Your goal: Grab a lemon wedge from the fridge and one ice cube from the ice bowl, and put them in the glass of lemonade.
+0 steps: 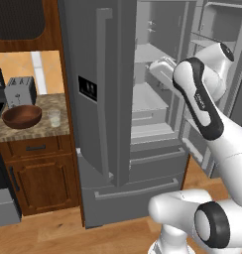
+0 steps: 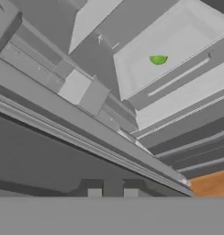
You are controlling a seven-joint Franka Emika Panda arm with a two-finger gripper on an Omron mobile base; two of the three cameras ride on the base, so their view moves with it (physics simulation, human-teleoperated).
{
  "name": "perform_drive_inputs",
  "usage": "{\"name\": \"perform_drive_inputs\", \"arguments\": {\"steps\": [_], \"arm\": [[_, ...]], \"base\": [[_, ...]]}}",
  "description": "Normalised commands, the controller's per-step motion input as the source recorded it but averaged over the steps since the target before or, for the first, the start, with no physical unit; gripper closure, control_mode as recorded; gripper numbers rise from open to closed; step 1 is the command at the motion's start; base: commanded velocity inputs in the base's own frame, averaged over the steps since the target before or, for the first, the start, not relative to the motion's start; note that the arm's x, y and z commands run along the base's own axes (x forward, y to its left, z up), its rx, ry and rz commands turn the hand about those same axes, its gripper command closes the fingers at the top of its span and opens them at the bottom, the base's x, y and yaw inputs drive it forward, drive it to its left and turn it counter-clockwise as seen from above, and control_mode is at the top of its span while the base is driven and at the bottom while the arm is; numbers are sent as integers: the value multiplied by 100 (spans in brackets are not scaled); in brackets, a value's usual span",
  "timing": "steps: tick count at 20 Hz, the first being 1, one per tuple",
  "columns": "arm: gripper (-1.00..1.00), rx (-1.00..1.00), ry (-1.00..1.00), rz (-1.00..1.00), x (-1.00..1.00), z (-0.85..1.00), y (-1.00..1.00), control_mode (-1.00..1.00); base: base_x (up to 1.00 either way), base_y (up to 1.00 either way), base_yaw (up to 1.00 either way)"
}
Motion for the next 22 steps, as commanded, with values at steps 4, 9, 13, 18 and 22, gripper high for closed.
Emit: {"name": "perform_drive_inputs", "arguments": {"steps": [4,9,13,18,22], "arm": [[-100,12,0,11,16,-4,4,-100],[-100,17,0,6,15,6,0,-100],[-100,23,6,22,26,1,3,-100],[-100,12,16,29,15,0,19,-100],[-100,2,11,11,19,0,16,-100]], "base": [[0,0,0],[0,0,0],[0,0,0],[0,0,0],[0,0,0]]}}
